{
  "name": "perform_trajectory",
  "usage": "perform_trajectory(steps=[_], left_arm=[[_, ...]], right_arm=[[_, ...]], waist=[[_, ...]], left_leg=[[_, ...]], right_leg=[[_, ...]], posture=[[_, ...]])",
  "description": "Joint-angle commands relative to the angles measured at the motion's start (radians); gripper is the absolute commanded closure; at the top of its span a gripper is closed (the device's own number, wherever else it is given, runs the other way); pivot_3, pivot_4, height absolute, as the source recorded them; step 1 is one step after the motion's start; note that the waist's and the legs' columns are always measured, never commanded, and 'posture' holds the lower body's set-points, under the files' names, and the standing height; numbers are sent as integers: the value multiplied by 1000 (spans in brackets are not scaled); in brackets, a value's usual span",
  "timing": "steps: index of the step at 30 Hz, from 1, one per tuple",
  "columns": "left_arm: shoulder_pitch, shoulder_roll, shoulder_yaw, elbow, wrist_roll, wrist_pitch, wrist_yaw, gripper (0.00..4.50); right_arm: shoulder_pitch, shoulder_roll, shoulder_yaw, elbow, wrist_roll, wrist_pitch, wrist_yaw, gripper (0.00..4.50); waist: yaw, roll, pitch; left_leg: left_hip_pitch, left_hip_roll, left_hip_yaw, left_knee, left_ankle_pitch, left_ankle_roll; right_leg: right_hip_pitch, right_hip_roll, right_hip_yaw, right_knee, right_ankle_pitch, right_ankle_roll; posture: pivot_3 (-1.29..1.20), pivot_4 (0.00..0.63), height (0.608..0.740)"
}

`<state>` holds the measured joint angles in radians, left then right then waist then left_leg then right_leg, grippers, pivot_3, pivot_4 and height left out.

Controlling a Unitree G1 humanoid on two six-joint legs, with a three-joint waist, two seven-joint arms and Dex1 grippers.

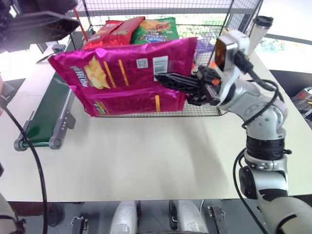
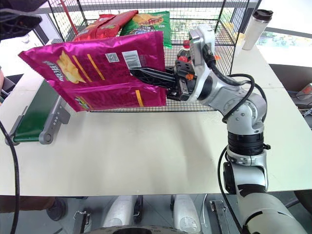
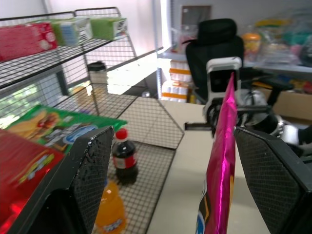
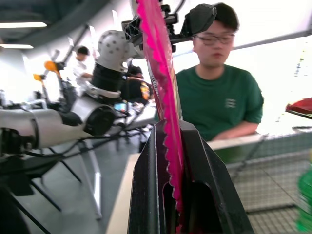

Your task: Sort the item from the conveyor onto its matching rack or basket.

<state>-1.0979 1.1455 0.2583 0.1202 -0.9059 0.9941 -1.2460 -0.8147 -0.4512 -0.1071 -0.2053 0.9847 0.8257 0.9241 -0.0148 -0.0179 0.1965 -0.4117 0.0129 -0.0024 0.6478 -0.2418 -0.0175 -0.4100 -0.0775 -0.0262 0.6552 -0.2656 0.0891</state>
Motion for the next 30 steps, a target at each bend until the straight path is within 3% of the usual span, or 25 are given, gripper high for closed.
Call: perform_trajectory(steps=[1,11,16,22,30], left_arm=[[21,33,113,-20,-32,8,33,631],[214,-11,301,-164,-155,62,166,631],[307,-58,373,-183,-196,56,239,631],[368,-127,375,-192,-208,18,289,631],[425,-171,386,-206,-228,-12,337,631]], right_arm=[[20,-65,-53,-65,18,17,-29,4500],[28,-227,-107,-68,-28,-4,-41,4500],[25,-362,-177,-31,-106,-69,-29,4500],[-67,-429,-177,88,-282,-271,-35,4500],[-165,-441,-129,255,-578,-631,-85,4500]], waist=[[0,0,0],[3,0,0],[3,0,0],[0,0,0],[0,0,0]], left_leg=[[0,0,0,0,0,0],[0,1,0,0,0,0],[0,0,0,0,0,0],[1,0,1,0,0,0],[1,0,3,-1,0,0]], right_leg=[[0,0,0,0,0,0],[1,0,0,0,0,0],[1,-1,0,-1,0,0],[1,-1,0,-1,0,0],[1,-1,1,-2,0,0]], posture=[[0,150,740],[0,150,740],[0,150,740],[0,150,740],[0,150,740]])
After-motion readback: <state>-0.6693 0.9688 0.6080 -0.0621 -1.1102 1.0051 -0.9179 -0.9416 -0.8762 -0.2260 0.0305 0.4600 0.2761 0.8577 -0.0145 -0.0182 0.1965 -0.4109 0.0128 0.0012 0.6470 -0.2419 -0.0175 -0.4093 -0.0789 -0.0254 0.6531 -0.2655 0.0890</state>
